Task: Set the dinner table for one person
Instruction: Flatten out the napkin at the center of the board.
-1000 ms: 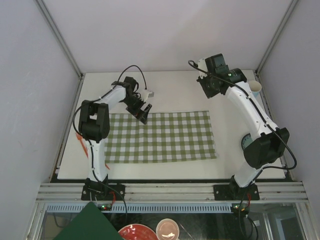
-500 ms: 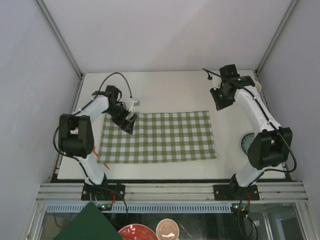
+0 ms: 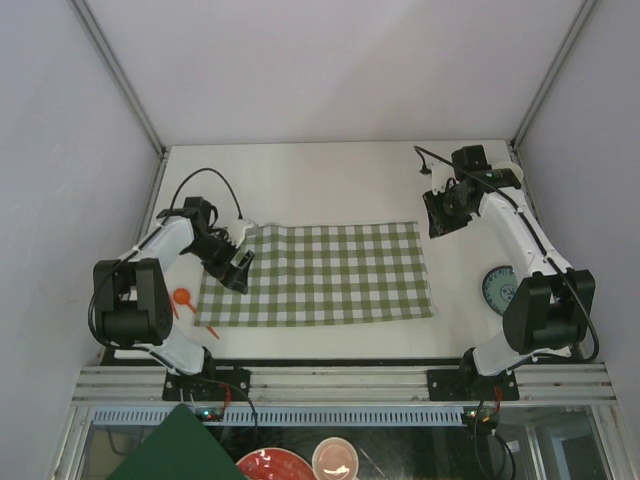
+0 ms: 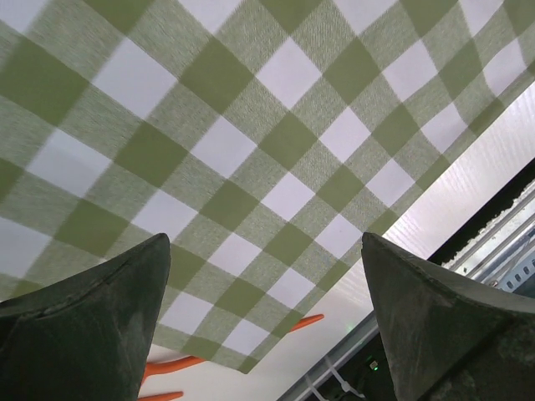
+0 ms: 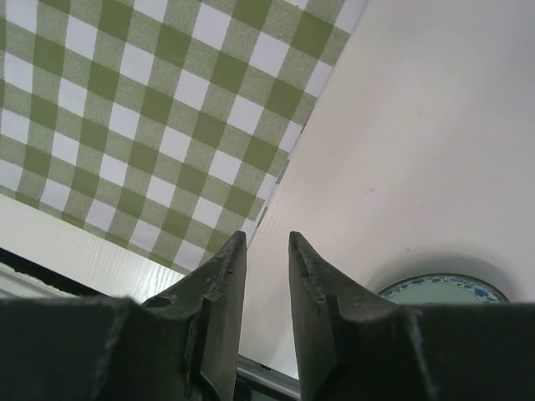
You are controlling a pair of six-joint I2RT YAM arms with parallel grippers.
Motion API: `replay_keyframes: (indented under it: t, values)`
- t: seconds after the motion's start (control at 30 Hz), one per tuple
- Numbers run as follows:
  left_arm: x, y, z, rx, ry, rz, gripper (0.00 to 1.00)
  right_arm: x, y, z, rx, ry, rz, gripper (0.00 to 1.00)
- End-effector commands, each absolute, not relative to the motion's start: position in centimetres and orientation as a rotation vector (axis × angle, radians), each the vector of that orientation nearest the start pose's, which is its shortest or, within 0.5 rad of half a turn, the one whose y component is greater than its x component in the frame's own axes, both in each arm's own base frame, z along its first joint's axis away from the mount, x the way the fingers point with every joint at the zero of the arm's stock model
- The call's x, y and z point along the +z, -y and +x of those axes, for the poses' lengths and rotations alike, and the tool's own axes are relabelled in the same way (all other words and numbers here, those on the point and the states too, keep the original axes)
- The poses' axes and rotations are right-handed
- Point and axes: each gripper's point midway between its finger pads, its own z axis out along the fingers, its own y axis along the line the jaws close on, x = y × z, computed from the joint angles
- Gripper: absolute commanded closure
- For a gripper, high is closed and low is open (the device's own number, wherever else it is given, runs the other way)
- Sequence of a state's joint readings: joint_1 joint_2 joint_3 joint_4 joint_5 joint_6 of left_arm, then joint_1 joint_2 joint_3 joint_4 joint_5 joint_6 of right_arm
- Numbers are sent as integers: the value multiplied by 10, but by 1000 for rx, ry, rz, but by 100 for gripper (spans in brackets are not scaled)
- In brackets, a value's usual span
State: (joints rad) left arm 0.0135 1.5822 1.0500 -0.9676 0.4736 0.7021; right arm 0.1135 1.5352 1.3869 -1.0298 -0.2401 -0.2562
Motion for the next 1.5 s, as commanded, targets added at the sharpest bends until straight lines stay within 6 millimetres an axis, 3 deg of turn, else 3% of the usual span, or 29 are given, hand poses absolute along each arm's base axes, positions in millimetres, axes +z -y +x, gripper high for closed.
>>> replay_keyframes:
  t: [0.0, 0.37, 0.87, 1.03, 1.47]
  values:
    - [53, 51, 246, -577, -2649, 973, 0, 167, -74, 322, 331, -2583, -598, 73]
    - [53, 25, 257, -577, -2646, 769, 0, 164, -76, 321, 345, -2584, -607, 72]
    - [30, -14, 265, -533, -2746, 544, 0, 166, -80, 319, 357, -2574, -621, 73]
    - [35, -23, 271, -526, -2723, 474, 0, 167, -82, 318, 357, -2566, -634, 73]
    - [32, -29, 272, -490, -2734, 443, 0, 163, -83, 317, 334, -2577, -648, 73]
